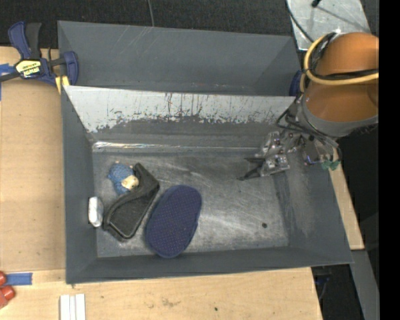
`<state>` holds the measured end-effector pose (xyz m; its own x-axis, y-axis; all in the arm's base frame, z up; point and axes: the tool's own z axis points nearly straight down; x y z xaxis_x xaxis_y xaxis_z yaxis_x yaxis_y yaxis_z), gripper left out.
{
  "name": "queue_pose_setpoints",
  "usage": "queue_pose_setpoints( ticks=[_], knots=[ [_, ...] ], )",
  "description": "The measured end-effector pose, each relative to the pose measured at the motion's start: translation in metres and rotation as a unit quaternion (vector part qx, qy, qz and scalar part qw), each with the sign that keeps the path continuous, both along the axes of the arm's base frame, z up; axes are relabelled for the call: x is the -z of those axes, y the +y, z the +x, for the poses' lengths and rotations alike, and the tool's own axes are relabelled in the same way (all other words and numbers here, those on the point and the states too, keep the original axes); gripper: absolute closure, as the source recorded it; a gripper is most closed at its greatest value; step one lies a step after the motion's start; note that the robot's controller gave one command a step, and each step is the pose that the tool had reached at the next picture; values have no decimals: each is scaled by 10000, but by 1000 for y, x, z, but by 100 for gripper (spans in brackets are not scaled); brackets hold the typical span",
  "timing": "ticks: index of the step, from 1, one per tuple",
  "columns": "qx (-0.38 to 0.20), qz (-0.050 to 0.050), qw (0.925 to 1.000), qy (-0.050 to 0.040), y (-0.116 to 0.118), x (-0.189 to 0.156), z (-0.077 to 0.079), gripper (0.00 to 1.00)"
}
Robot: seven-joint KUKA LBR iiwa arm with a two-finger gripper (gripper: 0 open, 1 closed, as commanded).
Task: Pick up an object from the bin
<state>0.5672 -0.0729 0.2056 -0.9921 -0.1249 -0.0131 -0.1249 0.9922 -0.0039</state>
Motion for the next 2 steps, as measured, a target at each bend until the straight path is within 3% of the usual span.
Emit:
queue_pose_setpoints(
  ticks=[1, 2],
  knots=[
    [-499, 12, 9987, 79, -1, 108, 39, 100],
    [-541, -6, 9985, 2, -5, -7, 29, 100]
  ],
)
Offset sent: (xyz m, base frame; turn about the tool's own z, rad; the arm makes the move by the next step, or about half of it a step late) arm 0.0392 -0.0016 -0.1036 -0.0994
